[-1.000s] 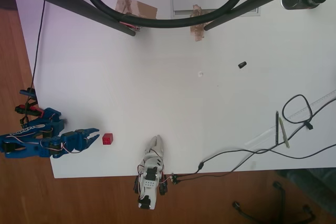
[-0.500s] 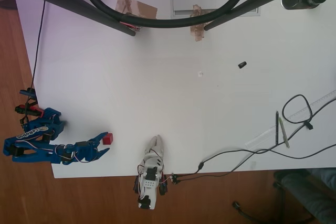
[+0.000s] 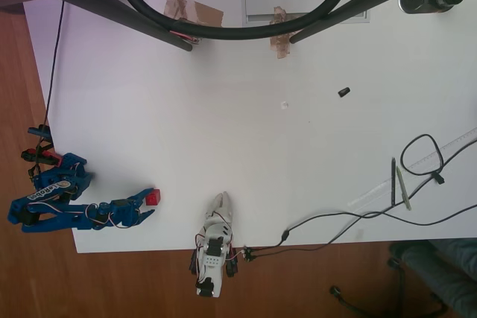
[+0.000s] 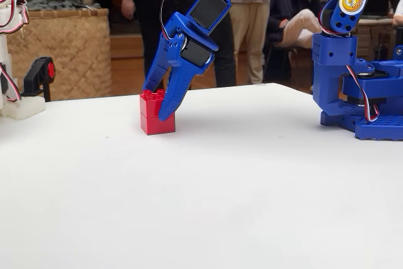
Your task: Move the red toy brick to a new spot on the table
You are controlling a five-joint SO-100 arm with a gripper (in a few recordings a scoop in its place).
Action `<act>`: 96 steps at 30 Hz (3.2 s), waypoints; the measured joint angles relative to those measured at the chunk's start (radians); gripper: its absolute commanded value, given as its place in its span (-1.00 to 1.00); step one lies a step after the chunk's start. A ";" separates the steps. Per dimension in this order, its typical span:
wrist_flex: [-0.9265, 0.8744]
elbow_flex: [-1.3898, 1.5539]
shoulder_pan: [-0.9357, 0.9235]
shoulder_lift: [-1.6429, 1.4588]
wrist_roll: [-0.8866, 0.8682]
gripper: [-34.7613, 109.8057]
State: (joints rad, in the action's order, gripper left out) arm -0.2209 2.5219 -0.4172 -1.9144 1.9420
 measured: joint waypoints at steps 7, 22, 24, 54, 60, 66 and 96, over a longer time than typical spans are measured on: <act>0.011 0.000 0.021 0.043 -0.137 -0.40; -0.348 -0.463 0.288 0.209 -0.430 -0.44; -0.405 -0.572 0.331 0.273 -0.483 -0.45; -0.413 -1.224 0.589 0.873 -0.996 -0.52; -0.394 -1.241 0.592 0.899 -1.048 -0.39; -0.394 -1.246 0.572 0.902 -1.137 -0.16; -0.689 0.574 0.342 -0.997 -0.440 -0.52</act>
State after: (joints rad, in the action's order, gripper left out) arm -0.9097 3.0956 -0.0752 -2.9115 1.5018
